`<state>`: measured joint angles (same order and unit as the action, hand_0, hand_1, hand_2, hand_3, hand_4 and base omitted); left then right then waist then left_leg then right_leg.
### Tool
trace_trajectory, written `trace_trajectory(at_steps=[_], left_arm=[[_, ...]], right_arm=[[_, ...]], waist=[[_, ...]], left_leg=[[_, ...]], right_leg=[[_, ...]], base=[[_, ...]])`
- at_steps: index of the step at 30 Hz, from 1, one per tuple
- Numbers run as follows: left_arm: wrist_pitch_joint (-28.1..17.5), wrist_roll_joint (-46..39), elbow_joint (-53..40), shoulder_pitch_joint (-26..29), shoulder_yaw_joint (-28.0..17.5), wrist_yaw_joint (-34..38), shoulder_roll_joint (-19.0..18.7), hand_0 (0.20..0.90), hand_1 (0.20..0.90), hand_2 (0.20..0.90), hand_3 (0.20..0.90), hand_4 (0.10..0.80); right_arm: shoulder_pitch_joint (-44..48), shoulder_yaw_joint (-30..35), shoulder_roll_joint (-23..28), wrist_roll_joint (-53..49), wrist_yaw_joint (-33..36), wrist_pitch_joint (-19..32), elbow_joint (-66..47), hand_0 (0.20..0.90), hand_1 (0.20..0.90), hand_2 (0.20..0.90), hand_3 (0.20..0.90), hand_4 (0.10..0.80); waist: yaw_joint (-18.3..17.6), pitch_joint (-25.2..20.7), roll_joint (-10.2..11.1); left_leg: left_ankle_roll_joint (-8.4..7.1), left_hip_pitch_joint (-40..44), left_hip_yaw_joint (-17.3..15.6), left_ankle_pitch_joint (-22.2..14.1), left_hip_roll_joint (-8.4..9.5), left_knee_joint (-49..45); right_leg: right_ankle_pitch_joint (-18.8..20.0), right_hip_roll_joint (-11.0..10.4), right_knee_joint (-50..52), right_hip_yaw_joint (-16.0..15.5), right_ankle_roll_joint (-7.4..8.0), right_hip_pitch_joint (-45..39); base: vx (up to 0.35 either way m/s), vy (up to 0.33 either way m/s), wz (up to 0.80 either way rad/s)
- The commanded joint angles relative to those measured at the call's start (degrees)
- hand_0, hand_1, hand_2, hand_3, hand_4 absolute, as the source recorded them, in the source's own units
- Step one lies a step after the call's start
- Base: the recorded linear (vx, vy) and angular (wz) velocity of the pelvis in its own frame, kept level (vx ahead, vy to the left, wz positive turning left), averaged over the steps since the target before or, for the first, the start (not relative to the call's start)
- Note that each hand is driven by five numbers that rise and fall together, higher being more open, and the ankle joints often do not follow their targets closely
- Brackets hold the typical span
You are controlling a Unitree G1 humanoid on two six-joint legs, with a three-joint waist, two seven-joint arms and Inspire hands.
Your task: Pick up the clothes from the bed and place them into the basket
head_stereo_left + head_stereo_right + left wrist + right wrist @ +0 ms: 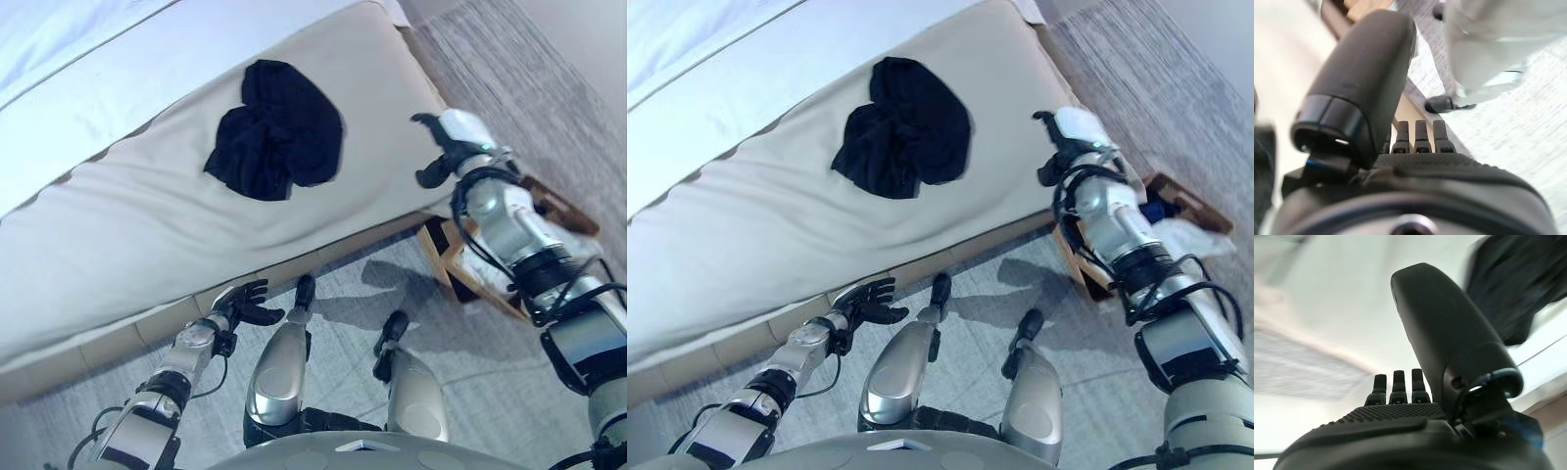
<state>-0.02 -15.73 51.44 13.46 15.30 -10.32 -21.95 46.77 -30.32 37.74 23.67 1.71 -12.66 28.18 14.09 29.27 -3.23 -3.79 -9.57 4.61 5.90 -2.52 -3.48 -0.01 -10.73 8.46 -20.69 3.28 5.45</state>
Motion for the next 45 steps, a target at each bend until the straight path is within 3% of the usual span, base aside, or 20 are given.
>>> trace_trajectory(at_steps=[1,7,14,15,24,28,29,30,31,34,35,37,42,45], left_arm=[[-0.02,-1.55,0.93,-3.28,-0.42,1.16,-3.74,0.900,0.900,0.900,0.900,0.800],[0.40,-4.57,0.29,-3.82,-2.60,2.16,-4.19,0.900,0.900,0.900,0.900,0.800],[-1.83,-9.91,-1.00,-5.96,-2.82,1.63,-3.73,0.900,0.900,0.900,0.900,0.800],[-2.42,-10.35,-1.59,-6.33,-2.56,0.93,-3.92,0.900,0.900,0.900,0.900,0.800],[-4.47,-13.93,-4.72,-8.14,-1.43,-0.52,-4.57,0.900,0.900,0.900,0.900,0.800],[-5.31,-15.30,-6.46,-9.45,-1.32,-0.67,-5.17,0.900,0.900,0.900,0.900,0.800],[-5.27,-15.50,-6.94,-9.61,-1.27,-0.66,-5.53,0.900,0.900,0.900,0.900,0.800],[-5.15,-15.55,-7.30,-9.76,-1.37,-0.63,-5.81,0.900,0.900,0.900,0.900,0.800],[-4.98,-15.61,-7.64,-9.94,-1.41,-0.54,-6.07,0.900,0.900,0.900,0.900,0.800],[-5.19,-13.58,-7.46,-11.16,-1.96,0.22,-5.85,0.900,0.900,0.900,0.900,0.800],[-5.22,-13.37,-7.33,-11.28,-2.07,0.31,-5.81,0.900,0.900,0.900,0.900,0.800],[-5.96,-12.49,-5.73,-11.85,-3.34,0.77,-5.31,0.900,0.900,0.900,0.900,0.800],[-5.87,-11.74,-1.94,-10.07,-4.78,3.35,-4.75,0.900,0.900,0.900,0.900,0.800],[-4.44,-11.49,-0.68,-7.93,-6.13,5.25,-5.13,0.900,0.900,0.900,0.900,0.800]], right_arm=[[10.62,-2.07,-1.20,6.94,8.48,0.85,2.96,0.900,0.900,0.900,0.900,0.800],[18.96,-2.62,-3.37,4.60,15.25,-3.54,8.65,0.900,0.900,0.900,0.900,0.800],[24.36,-3.88,-6.09,-2.08,14.24,-10.33,21.12,0.900,0.900,0.900,0.900,0.800],[25.57,-3.20,-7.11,-7.03,13.86,-12.23,24.76,0.900,0.900,0.900,0.900,0.800],[28.35,-1.90,-7.17,-11.90,12.83,-15.86,34.74,0.900,0.900,0.900,0.900,0.800],[30.16,-3.12,-6.59,-11.09,12.07,-14.03,35.37,0.900,0.900,0.900,0.900,0.800],[30.89,-3.57,-6.56,-11.72,11.76,-13.10,35.41,0.794,0.794,0.794,0.776,0.676],[31.47,-3.90,-6.46,-13.07,12.86,-11.75,35.15,0.373,0.373,0.373,0.285,0.185],[31.75,-4.02,-6.33,-16.51,15.18,-8.88,34.29,0.300,0.300,0.300,0.200,0.100],[29.87,-0.09,-7.21,-32.15,21.84,2.40,23.92,0.300,0.300,0.300,0.200,0.100],[29.42,0.44,-7.34,-33.33,22.12,3.35,22.75,0.300,0.300,0.300,0.200,0.100],[25.31,6.06,-8.58,-38.60,22.65,11.42,15.53,0.300,0.300,0.300,0.200,0.100],[18.27,14.43,-9.57,-48.30,17.15,16.39,1.88,0.300,0.300,0.300,0.200,0.100],[15.71,17.21,-9.53,-51.71,15.76,15.54,-5.71,0.300,0.300,0.300,0.200,0.100]], waist=[[3.43,-3.28,3.75],[8.59,-0.43,4.29],[13.60,0.53,3.94],[14.71,0.53,3.68],[16.87,0.53,2.78],[17.48,0.53,2.83],[17.60,0.53,2.91],[17.66,0.53,3.00],[17.61,0.53,3.14],[16.51,0.53,4.31],[16.40,0.53,4.51],[14.95,0.53,5.97],[11.55,0.53,8.89],[9.64,0.53,9.64]], left_leg=[[5.04,-5.27,-3.93,-9.95,4.66,-7.82],[5.61,-10.39,-2.19,-9.51,6.19,-8.97],[5.10,-16.50,0.06,-6.58,6.12,-7.40],[5.03,-18.27,0.66,-5.87,6.01,-7.10],[4.43,-25.80,3.65,-2.94,6.59,-7.15],[4.40,-29.27,4.88,-2.77,6.36,-8.67],[4.39,-30.37,5.22,-2.89,6.36,-9.52],[4.34,-31.14,5.45,-3.06,6.38,-10.23],[4.33,-31.64,5.66,-3.35,6.37,-10.95],[4.49,-32.31,6.01,-5.96,6.00,-15.01],[4.52,-32.26,5.97,-6.36,5.92,-15.45],[4.83,-30.92,5.40,-8.98,5.60,-17.81],[5.75,-23.67,3.18,-12.08,4.87,-18.02],[6.12,-15.59,0.38,-12.92,3.99,-15.65]], right_leg=[[-4.52,-2.34,5.24,-0.78,1.72,-1.84],[-2.40,-4.51,6.68,-4.50,2.37,-0.57],[-2.85,-5.07,5.94,-9.68,2.19,2.19],[-2.92,-5.25,6.46,-11.09,2.24,3.45],[-4.59,-4.94,10.22,-12.55,2.12,9.04],[-5.42,-4.75,12.65,-13.18,1.99,12.67],[-5.67,-4.63,13.29,-13.29,1.98,13.65],[-5.83,-4.44,13.63,-13.41,2.00,14.36],[-5.89,-4.27,14.10,-13.37,1.93,14.99],[-6.25,-3.67,16.72,-12.24,1.36,16.68],[-6.34,-3.61,16.95,-12.04,1.30,16.73],[-6.06,-3.04,17.54,-10.36,1.04,16.02],[-3.87,-2.69,15.77,-5.71,1.56,11.11],[-2.53,-3.46,14.66,-3.88,2.40,6.64]], base=[[0.024,0.174,0.54],[0.019,0.120,0.42],[0.022,0.066,0.30],[0.046,-0.015,0.21],[0.031,-0.005,0.30],[-0.010,-0.017,0.09],[-0.010,-0.043,0.02],[-0.013,-0.052,0.00],[-0.016,-0.039,-0.05],[-0.015,-0.021,-0.13],[-0.010,-0.020,-0.13],[-0.004,-0.034,-0.16],[0.017,-0.028,-0.42],[0.031,-0.030,-0.48]])
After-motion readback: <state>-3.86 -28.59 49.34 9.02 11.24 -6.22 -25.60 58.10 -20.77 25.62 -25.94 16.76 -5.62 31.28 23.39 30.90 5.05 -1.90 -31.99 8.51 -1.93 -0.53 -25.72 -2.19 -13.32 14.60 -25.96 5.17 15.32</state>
